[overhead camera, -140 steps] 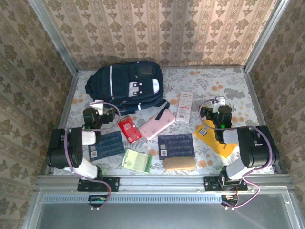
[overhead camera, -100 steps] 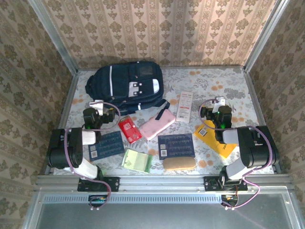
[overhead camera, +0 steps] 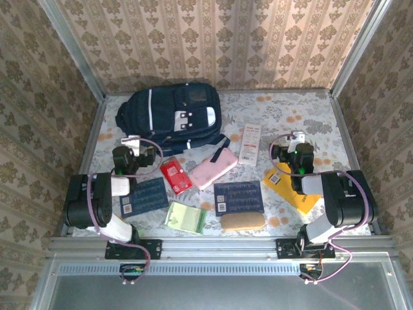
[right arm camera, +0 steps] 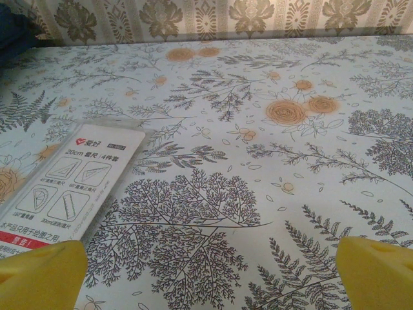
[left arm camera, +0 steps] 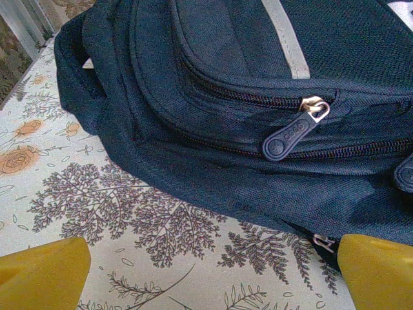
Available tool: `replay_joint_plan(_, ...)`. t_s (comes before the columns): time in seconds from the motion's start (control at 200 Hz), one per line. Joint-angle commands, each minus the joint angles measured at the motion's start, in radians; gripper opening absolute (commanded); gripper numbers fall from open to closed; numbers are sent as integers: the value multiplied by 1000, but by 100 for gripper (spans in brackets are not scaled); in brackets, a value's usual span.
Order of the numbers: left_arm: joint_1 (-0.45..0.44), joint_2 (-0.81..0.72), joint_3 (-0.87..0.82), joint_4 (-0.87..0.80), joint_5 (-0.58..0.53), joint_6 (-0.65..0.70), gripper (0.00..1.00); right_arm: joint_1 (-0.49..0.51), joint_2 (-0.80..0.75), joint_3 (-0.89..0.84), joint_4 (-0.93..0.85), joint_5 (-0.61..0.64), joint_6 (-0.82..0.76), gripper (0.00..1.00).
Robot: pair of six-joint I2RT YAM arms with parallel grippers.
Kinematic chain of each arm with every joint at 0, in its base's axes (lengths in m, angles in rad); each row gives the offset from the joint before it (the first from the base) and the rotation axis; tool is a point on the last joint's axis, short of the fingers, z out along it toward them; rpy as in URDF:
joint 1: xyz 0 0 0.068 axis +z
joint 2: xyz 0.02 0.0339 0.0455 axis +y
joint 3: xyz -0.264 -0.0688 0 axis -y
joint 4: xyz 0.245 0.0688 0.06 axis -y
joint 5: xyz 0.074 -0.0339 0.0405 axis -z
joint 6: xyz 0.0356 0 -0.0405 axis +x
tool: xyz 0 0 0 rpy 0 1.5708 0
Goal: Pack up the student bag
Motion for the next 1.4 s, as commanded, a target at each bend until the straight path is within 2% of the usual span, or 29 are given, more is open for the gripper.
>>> replay_joint_plan(0.0, 0, -10, 9, 21, -9, 5, 100, -7, -10, 5, 2, -20, -5, 100)
replay_joint_plan(0.105, -7, -60, 3, -1, -44, 7, 100, -3, -24, 4, -2, -72, -33, 100)
replay_joint_plan(0.195, -46, -212, 41, -202, -156, 6, 100, 15, -86, 26, -89, -65, -52, 100)
replay_joint_plan(0.26, -74, -332, 83, -329, -210, -10, 100, 31, -145, 86, -251, -67, -72, 100)
replay_joint_plan(0.325, -113, -436, 112, -381, -243, -16, 100, 86, -228, 156, -378, -59, -114, 100)
replay_joint_plan(0.415, -194, -534, 182, -423, -272, 24, 100, 198, -299, 178, -305, 18, -83, 100)
replay_joint_plan(0.46, -214, -563, 225, -454, -223, 39, 100, 274, -332, 219, -318, 118, -101, 100)
replay_joint_plan(0.5, -217, -573, 272, -498, -154, 48, 100, 346, -356, 279, -384, 220, -108, 100)
replay_joint_plan(0.545, -219, -567, 337, -555, -130, 18, 100, 420, -376, 351, -453, 295, -94, 100)
replay_joint_plan(0.64, -226, -500, 545, -804, -274, -181, 100, 556, -405, 502, -608, 449, -22, 100)
replay_joint_plan(0.685, -223, -444, 665, -964, -349, -278, 100, 583, -407, 575, -712, 427, 28, 100)
replay_joint_plan(0.785, -184, -294, 875, -1252, -444, -389, 100, 583, -453, 665, -920, 257, 144, 100)
replay_joint_plan(0.85, -117, -214, 919, -1280, -347, -450, 100, 559, -522, 611, -877, 107, 142, 100)
replay_joint_plan(0.93, -17, -143, 940, -1253, -178, -562, 100, 505, -581, 526, -761, 40, 269, 100)
replay_joint_plan(0.99, 40, -86, 970, -1249, -85, -605, 100, 450, -546, 600, -905, -11, 375, 99)
replay_joint_plan(1.065, 94, 7, 1029, -1251, 61, -588, 100, 413, -452, 711, -1112, -76, 454, 97)
replay_joint_plan(1.12, 107, 79, 1070, -1248, 156, -555, 100, 413, -411, 727, -1160, -176, 470, 100)
replay_joint_plan(1.175, 113, 164, 1133, -1287, 229, -522, 100, 429, -410, 672, -1103, -255, 495, 100)
replay_joint_plan(1.265, 119, 279, 1204, -1324, 331, -467, 94, 432, -409, 600, -1010, -379, 568, 100)
replay_joint_plan(1.325, 125, 335, 1222, -1330, 346, -452, 93, 436, -413, 568, -951, -492, 561, 96)
replay_joint_plan(1.395, 143, 408, 1235, -1307, 429, -459, 93, 448, -422, 558, -944, -529, 548, 91)
